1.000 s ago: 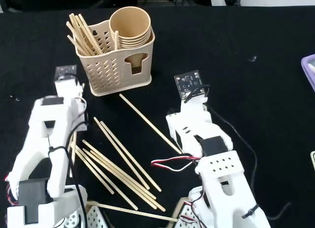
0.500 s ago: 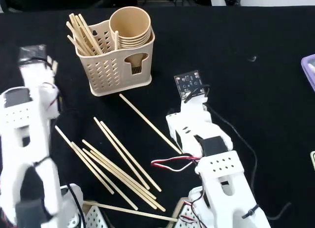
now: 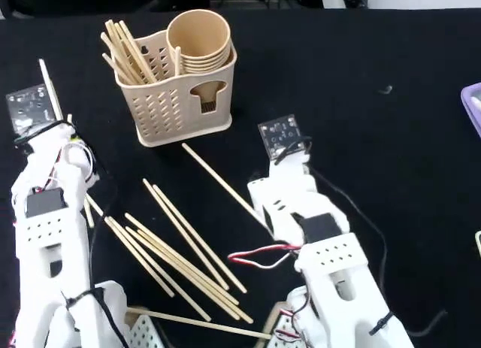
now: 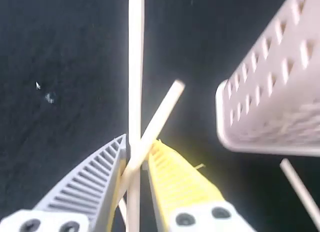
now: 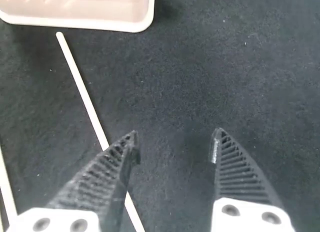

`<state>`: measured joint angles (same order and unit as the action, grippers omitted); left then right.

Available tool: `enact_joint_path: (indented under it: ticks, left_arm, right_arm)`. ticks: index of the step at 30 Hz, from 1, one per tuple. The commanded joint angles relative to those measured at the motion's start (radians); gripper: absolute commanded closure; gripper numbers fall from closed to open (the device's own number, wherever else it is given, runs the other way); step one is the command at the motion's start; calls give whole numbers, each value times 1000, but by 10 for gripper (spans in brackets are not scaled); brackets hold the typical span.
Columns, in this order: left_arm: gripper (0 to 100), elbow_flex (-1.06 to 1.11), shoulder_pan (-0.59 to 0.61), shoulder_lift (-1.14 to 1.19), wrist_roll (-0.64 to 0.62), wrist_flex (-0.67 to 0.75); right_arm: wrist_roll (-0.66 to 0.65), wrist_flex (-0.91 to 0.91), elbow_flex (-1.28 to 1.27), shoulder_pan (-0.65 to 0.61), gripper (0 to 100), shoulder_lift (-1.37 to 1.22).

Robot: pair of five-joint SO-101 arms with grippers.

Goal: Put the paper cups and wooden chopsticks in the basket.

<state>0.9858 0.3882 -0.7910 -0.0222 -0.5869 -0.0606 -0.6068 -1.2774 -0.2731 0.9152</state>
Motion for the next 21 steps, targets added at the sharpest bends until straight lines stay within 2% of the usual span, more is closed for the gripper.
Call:
enact_joint_path:
  ticks: [1, 12, 18, 21]
  left_arm:
    - [970, -59, -15, -91, -80, 37]
    - [970, -286, -18, -140, -87, 43]
    - [970, -421, -19, -138, -183, 46]
    - [970, -430, -39, -120, -212, 107]
  right_arm:
    - [2, 25, 4, -20, 762, 31]
    - [0, 25, 4, -20, 762, 31]
    - [0, 25, 4, -20, 762, 31]
    - [0, 25, 4, -20, 762, 31]
